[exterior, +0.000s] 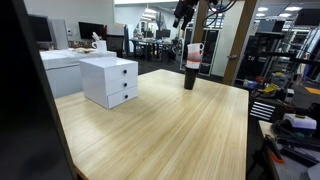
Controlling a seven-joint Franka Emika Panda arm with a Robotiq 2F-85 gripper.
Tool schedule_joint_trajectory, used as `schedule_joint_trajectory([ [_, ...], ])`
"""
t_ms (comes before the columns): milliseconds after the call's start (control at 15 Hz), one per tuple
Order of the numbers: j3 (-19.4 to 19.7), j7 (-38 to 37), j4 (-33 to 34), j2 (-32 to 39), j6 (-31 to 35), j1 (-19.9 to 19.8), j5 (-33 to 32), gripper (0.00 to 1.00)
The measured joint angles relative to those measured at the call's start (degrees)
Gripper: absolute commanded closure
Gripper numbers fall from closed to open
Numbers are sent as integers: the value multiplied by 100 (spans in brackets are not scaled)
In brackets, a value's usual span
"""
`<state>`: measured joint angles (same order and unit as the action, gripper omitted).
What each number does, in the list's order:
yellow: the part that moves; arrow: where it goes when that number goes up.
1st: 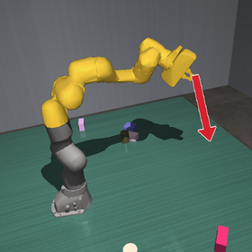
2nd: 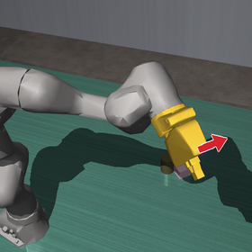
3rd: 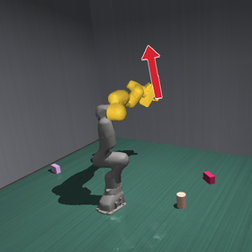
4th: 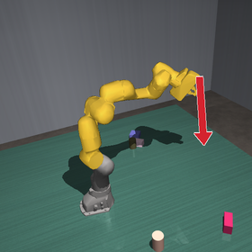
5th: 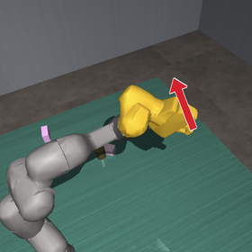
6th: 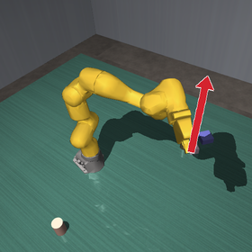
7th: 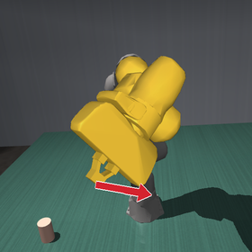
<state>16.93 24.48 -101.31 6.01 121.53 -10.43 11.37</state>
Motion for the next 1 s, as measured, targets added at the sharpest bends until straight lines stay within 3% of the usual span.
schedule_joint_trajectory([
  [400, -119, -416, 659, 553, -543, -189, -556, 0],
  [1000, -206, -709, 119, 487, -783, -231, -595, 0],
])
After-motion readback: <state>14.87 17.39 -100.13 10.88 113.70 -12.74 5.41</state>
